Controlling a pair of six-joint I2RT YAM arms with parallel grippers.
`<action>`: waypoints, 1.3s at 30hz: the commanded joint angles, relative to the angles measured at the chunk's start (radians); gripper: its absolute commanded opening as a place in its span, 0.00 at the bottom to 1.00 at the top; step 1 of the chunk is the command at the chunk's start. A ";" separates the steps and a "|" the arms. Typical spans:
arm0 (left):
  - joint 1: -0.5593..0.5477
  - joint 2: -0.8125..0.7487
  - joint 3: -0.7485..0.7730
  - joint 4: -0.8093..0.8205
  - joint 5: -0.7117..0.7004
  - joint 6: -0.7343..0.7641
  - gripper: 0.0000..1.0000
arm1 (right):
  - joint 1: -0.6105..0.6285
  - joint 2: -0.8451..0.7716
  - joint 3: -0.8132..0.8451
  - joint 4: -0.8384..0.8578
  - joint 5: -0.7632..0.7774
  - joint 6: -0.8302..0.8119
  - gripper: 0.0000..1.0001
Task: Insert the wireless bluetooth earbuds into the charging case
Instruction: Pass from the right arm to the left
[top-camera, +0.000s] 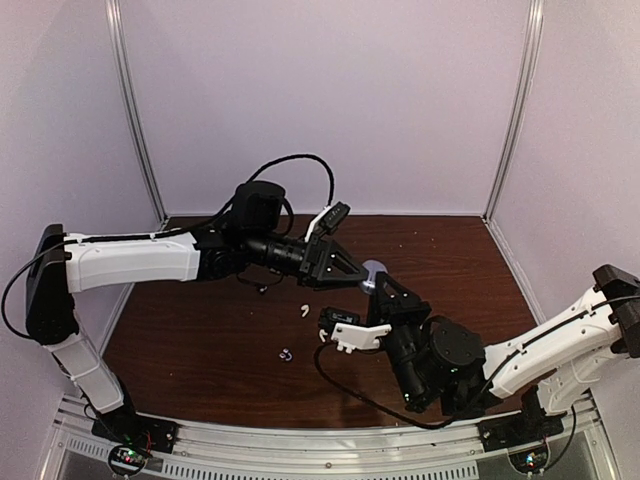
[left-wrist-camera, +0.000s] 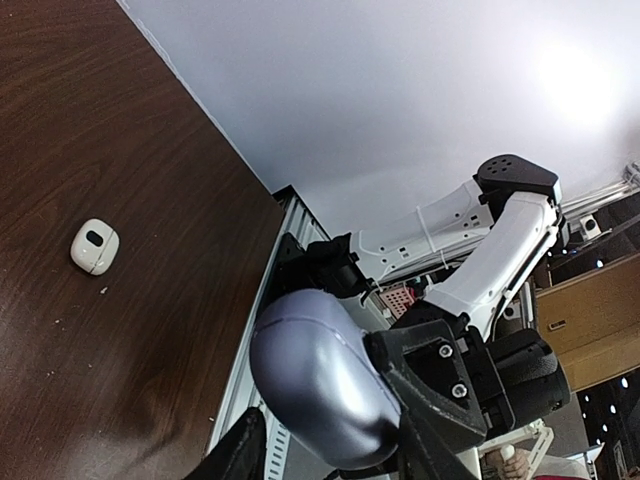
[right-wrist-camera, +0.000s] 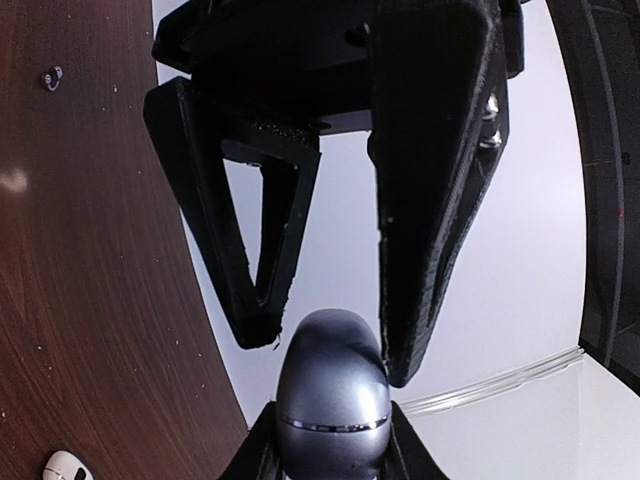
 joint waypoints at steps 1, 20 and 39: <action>-0.004 0.008 0.041 -0.004 0.020 0.024 0.46 | 0.011 0.017 -0.014 0.034 0.006 -0.005 0.04; -0.013 0.036 0.087 -0.053 0.051 0.042 0.45 | 0.009 0.074 -0.017 0.105 0.009 -0.064 0.10; -0.015 0.060 0.093 -0.048 0.088 0.023 0.28 | 0.003 0.089 -0.016 0.097 0.010 -0.066 0.27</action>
